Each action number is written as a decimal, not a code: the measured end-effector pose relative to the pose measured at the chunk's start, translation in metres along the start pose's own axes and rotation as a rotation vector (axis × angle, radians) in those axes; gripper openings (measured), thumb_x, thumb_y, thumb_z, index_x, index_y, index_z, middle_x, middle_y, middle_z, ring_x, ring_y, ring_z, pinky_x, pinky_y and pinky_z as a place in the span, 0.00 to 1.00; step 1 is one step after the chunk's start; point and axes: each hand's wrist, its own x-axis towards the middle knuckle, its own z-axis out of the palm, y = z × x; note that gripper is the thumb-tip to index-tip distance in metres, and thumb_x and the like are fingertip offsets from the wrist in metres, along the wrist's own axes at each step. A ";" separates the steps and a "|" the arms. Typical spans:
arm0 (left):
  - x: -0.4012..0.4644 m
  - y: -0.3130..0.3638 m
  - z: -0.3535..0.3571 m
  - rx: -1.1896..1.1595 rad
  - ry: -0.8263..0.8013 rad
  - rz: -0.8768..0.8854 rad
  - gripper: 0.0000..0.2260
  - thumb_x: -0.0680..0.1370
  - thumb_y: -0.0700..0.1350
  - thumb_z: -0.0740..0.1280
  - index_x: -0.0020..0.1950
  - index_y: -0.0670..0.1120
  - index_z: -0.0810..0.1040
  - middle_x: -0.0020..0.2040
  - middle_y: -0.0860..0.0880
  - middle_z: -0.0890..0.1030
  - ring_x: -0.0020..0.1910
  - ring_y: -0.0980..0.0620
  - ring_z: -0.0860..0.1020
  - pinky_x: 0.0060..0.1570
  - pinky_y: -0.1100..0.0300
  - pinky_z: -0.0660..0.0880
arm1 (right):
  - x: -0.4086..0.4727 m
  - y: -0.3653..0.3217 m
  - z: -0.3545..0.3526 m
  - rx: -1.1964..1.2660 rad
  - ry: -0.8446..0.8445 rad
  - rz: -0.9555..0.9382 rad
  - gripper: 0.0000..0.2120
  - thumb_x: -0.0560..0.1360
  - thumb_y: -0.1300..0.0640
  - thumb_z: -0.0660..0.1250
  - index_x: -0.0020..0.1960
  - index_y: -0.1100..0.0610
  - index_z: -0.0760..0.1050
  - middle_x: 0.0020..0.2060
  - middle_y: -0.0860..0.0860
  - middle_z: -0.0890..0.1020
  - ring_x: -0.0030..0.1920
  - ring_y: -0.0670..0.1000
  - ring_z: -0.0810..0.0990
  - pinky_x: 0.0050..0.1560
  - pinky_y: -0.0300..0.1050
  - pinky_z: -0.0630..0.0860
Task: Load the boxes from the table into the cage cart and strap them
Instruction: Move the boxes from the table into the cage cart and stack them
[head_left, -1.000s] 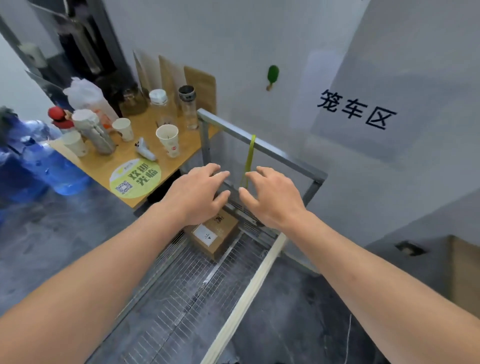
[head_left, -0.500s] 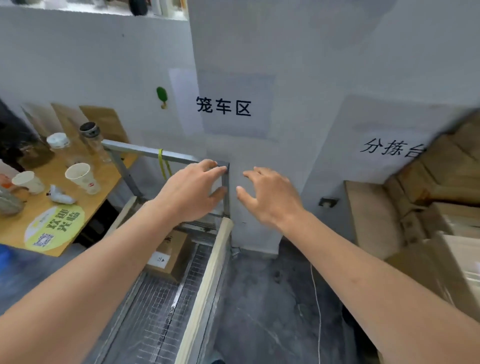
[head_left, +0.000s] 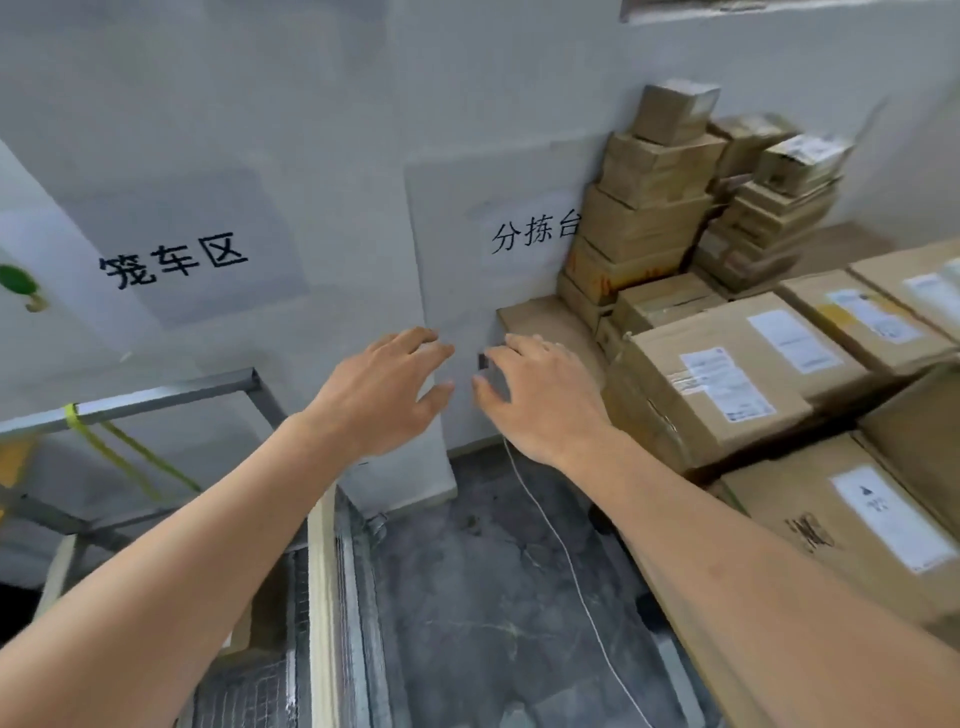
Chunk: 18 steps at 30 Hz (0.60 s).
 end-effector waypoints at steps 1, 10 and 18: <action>0.007 0.007 0.002 -0.008 -0.011 0.044 0.23 0.85 0.58 0.56 0.79 0.53 0.67 0.77 0.54 0.68 0.73 0.48 0.70 0.63 0.46 0.75 | -0.007 0.007 -0.002 -0.001 0.014 0.038 0.26 0.84 0.39 0.56 0.73 0.52 0.74 0.73 0.54 0.75 0.74 0.57 0.69 0.76 0.55 0.64; 0.052 0.093 0.020 -0.014 -0.034 0.475 0.23 0.86 0.56 0.58 0.79 0.49 0.69 0.76 0.48 0.70 0.73 0.45 0.71 0.68 0.49 0.71 | -0.087 0.057 -0.018 -0.040 0.121 0.411 0.26 0.84 0.39 0.56 0.73 0.52 0.75 0.72 0.54 0.75 0.72 0.56 0.72 0.73 0.56 0.68; 0.063 0.203 0.038 -0.041 -0.084 0.786 0.21 0.85 0.56 0.58 0.76 0.51 0.70 0.73 0.49 0.72 0.68 0.46 0.74 0.63 0.49 0.76 | -0.183 0.105 -0.031 -0.042 0.168 0.713 0.24 0.84 0.41 0.55 0.71 0.52 0.76 0.71 0.53 0.76 0.71 0.55 0.71 0.70 0.53 0.68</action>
